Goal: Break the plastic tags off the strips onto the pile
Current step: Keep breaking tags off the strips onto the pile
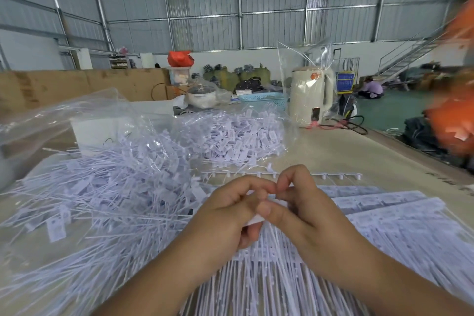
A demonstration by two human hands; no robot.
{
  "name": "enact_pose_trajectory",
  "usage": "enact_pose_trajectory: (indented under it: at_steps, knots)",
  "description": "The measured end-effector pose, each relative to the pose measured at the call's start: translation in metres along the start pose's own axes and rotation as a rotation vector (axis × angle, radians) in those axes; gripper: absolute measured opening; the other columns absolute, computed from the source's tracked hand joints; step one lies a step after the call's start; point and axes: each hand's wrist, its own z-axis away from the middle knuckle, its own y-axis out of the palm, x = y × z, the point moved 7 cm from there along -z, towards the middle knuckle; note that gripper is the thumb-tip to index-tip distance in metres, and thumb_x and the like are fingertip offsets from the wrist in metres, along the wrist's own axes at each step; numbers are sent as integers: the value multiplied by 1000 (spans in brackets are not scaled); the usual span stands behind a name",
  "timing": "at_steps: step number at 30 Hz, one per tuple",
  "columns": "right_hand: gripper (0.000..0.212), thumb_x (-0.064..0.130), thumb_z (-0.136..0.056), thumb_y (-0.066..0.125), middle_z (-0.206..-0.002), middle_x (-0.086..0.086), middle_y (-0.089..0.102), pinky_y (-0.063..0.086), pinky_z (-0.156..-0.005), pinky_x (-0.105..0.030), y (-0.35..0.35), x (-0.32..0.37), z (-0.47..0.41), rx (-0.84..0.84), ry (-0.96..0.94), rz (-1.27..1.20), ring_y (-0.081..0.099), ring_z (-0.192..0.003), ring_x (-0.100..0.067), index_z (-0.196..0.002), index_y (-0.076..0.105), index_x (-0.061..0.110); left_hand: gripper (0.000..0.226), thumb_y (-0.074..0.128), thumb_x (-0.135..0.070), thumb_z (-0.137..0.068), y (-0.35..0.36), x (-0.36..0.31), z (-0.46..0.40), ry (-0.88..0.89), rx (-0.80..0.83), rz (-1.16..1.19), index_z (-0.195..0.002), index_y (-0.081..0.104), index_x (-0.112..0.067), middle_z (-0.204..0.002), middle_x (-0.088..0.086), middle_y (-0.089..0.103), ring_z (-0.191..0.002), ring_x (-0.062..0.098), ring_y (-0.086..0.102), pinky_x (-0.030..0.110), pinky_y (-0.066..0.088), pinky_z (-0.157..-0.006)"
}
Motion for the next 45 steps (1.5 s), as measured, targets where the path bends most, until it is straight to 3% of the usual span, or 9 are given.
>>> enact_pose_trajectory:
  at_steps: [9, 19, 23, 27, 29, 32, 37, 41, 45]
  knots:
    - [23, 46, -92, 57, -51, 11, 37, 27, -48, -21, -15, -6, 1, 297, 97, 179, 32, -47, -4, -73, 60, 32, 23, 53, -26, -98, -7, 6, -2, 33, 57, -265, -88, 72, -34, -49, -8, 51, -45, 5, 45, 16, 36, -47]
    - [41, 58, -90, 47, -51, 5, 44, 25, -46, -28, -14, 15, -2, -17, 2, 672, 38, -46, -12, -63, 32, 30, 27, 53, -24, -97, -10, -4, -3, 157, -212, -243, -81, 73, -33, -43, -6, 47, -40, 6, 42, 14, 35, -44]
    - [47, 65, -84, 38, -52, 11, 48, 28, -43, -26, -38, 24, -3, -309, -6, 471, 37, -42, -12, -60, 31, 25, 30, 54, -24, -98, -13, 7, -1, 50, -316, 1, -78, 76, -31, -41, -6, 43, -38, 7, 38, 17, 33, -41]
    - [36, 70, -81, 38, -56, 18, 53, 34, -44, -21, -28, 17, 1, -18, 11, 431, 45, -44, -7, -91, 44, 35, 27, 56, -22, -97, -22, 11, -3, 17, -305, 35, -81, 77, -27, -42, -3, 43, -38, 9, 37, 18, 31, -41]
    - [45, 74, -79, 33, -63, 22, 55, 48, -62, -25, -13, 11, 4, 126, 26, 510, 56, -62, -1, -117, 31, 50, 25, 55, -26, -97, -15, 11, -4, 45, -202, -109, -86, 75, -34, -45, -3, 47, -44, 14, 41, 21, 32, -45]
    - [67, 77, -77, 29, -82, 21, 62, 48, -76, -24, -7, 7, 1, 150, 26, 547, 54, -75, 5, -137, 11, 51, 28, 52, -27, -98, -5, 14, -4, 27, -110, -120, -86, 75, -36, -47, -1, 51, -48, 17, 43, 24, 34, -49]
    - [73, 71, -84, 34, -86, 25, 63, 46, -73, -19, -1, 6, 2, 191, 24, 596, 57, -80, 0, -146, 5, 44, 33, 56, -59, -75, -1, 11, -3, 39, -66, -113, -78, 73, -31, -46, -3, 51, -46, 11, 48, 21, 38, -48]
    - [75, 72, -85, 37, -79, 14, 61, 43, -63, -16, 4, -3, 2, 228, 18, 639, 53, -65, 1, -144, 2, 44, 17, 61, -29, -92, -4, 14, -7, 40, -18, -284, -77, 68, -29, -46, -5, 53, -46, 9, 49, 18, 40, -50]
    - [79, 84, -77, 25, -79, 9, 58, 45, -62, -19, -17, -7, 1, 148, 66, 576, 56, -73, 0, -143, 12, 43, 20, 58, -29, -96, -22, 16, -8, 3, -62, -351, -79, 67, -31, -49, -4, 55, -49, 15, 43, 21, 34, -47]
